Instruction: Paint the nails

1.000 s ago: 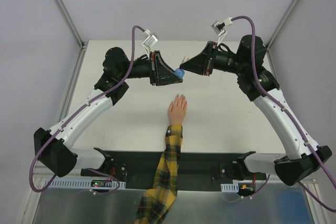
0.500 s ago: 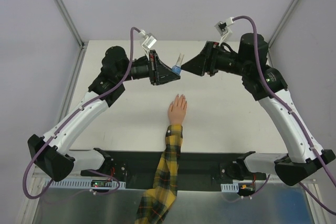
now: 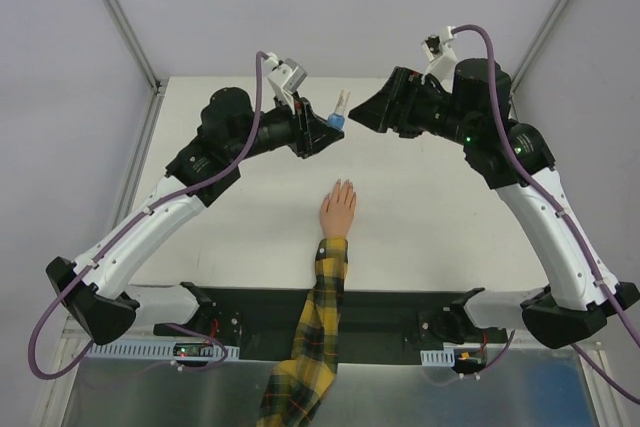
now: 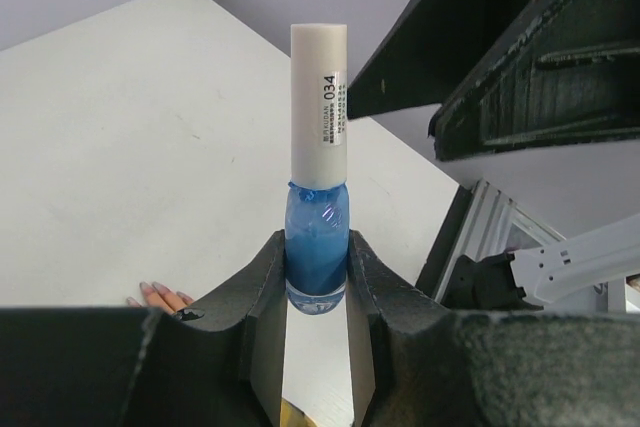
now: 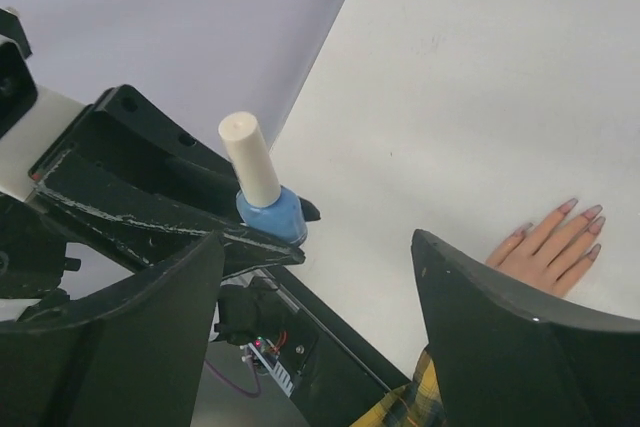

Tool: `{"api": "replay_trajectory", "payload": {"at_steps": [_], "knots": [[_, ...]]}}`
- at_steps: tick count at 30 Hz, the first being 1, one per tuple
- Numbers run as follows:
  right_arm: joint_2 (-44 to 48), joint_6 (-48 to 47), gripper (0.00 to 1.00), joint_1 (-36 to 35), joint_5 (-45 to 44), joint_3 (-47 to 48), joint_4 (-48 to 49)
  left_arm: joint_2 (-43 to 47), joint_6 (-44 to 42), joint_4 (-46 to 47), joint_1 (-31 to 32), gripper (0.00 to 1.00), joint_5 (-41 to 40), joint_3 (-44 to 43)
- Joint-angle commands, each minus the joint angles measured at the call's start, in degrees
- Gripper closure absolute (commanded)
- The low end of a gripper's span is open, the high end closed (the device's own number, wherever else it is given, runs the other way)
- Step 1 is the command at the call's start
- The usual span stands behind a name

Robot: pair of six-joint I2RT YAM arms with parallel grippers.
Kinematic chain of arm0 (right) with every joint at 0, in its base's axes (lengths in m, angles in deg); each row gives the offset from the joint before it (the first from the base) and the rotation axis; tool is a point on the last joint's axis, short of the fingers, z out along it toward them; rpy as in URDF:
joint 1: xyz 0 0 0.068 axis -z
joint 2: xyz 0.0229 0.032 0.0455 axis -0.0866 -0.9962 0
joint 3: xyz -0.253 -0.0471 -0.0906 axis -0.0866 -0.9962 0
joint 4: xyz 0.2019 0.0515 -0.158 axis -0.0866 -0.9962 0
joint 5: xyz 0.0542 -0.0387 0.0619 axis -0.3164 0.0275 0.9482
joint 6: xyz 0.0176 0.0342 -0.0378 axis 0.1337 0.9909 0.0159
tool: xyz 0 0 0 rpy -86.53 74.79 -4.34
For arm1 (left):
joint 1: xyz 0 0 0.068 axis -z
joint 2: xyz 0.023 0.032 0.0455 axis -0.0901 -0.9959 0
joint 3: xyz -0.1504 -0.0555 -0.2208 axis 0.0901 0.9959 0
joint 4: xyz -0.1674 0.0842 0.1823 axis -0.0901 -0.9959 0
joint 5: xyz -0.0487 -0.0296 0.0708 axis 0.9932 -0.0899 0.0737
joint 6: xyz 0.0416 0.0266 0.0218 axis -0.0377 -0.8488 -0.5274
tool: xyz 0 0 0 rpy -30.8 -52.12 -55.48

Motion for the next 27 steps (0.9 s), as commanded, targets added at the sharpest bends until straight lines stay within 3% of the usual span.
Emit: {"api": "replay_trajectory", "payload": {"at_steps": [1, 8, 12, 20, 22, 23, 24, 25, 27], "knots": [[-1.6, 1.3, 0.26, -2.2, -3.4, 3.7, -1.0, -1.8, -2.6, 0.3, 1.7, 1.00, -3.1, -3.9], [-3.5, 0.7, 0.38, -3.6, -4.6, 5.7, -1.6, -3.8, -3.6, -0.6, 3.9, 1.00, -3.7, -5.3], [-4.2, 1.0, 0.58, -3.8, -4.9, 5.7, -2.0, -3.8, -3.9, -1.1, 4.3, 1.00, -3.8, -5.8], [-5.4, 0.1, 0.76, -3.7, -3.3, 5.1, -2.1, -4.4, -2.6, -1.2, 4.4, 1.00, 0.4, -6.4], [-5.4, -1.4, 0.84, -3.7, -3.0, 5.1, -2.2, -4.6, -2.4, -1.3, 4.3, 1.00, 3.8, -6.7], [-5.0, -2.6, 0.96, -3.7, -1.8, 4.8, -1.5, -4.6, -2.4, -1.2, 4.1, 1.00, 5.6, -6.8], [-4.7, -5.0, 0.99, -3.1, -0.5, 3.6, -0.8, -4.7, -2.2, -1.0, 3.8, 1.00, 7.8, -6.9], [-4.0, -6.4, 0.99, -2.6, 1.7, 2.1, 0.6, -4.7, -1.6, -0.4, 3.2, 1.00, 13.4, -6.7], [-1.9, -7.5, 0.99, 0.2, 17.4, -4.9, 11.3, -4.5, 2.0, 2.2, 0.6, 1.00, 21.1, -5.2]]}}
